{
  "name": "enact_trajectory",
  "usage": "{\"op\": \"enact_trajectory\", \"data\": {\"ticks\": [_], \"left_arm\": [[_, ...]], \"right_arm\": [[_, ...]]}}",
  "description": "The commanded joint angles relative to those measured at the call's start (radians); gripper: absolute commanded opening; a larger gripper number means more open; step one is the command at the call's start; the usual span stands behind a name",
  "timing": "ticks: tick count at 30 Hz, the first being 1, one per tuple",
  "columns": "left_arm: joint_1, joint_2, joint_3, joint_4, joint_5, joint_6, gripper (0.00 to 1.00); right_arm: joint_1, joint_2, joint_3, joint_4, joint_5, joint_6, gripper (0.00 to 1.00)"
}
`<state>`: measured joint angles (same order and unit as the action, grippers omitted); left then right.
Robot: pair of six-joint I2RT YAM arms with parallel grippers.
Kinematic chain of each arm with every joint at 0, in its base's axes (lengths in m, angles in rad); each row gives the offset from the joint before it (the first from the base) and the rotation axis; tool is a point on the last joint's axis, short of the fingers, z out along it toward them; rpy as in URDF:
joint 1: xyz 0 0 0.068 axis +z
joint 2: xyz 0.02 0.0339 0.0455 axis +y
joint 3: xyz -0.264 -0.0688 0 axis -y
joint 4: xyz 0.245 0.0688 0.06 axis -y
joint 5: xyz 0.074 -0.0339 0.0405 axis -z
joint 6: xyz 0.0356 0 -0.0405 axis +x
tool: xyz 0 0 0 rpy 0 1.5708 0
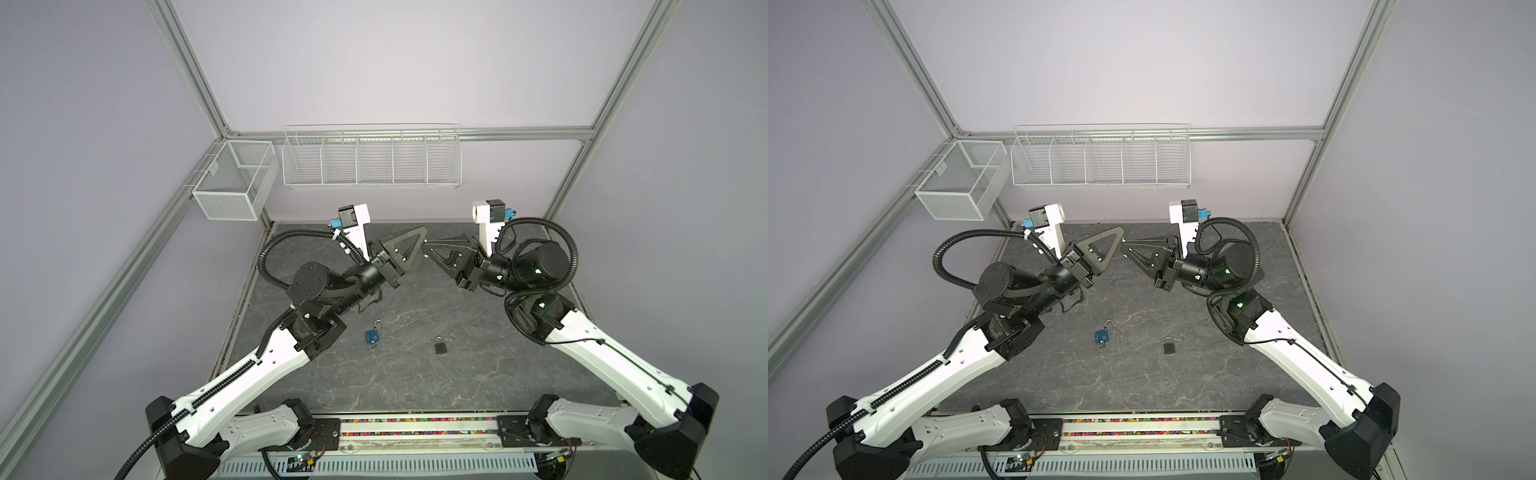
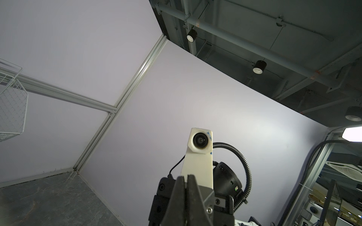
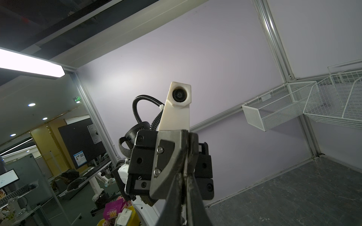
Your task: Unlock with the key
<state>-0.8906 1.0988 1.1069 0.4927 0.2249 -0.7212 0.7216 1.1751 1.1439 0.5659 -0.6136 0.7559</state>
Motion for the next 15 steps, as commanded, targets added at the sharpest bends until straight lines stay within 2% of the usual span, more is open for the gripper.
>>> {"op": "enact_trajectory", "data": {"ticks": [1, 6, 8, 10, 11, 15], "left_arm": [[-0.005, -0.014, -0.013, 0.033, -0.008, 0.003, 0.00], [-0.005, -0.017, -0.012, 0.026, -0.022, 0.007, 0.02], [-0.004, -0.028, -0.009, -0.003, -0.042, 0.017, 0.33], [-0.004, -0.047, -0.014, -0.021, -0.064, 0.029, 0.50], [-0.005, -0.060, -0.022, -0.026, -0.079, 0.034, 0.53], [-0.004, -0.121, -0.045, -0.127, -0.187, 0.062, 0.55]], "right_arm": [[-0.004, -0.003, -0.013, 0.021, 0.008, 0.002, 0.06], [-0.003, -0.013, -0.010, -0.040, 0.018, -0.026, 0.06], [-0.004, -0.024, -0.016, -0.065, 0.022, -0.047, 0.06], [-0.004, -0.036, -0.016, -0.112, 0.024, -0.075, 0.06], [-0.004, -0.044, -0.019, -0.140, 0.023, -0.094, 0.06], [-0.012, -0.087, -0.040, -0.233, 0.032, -0.169, 0.06]]}}
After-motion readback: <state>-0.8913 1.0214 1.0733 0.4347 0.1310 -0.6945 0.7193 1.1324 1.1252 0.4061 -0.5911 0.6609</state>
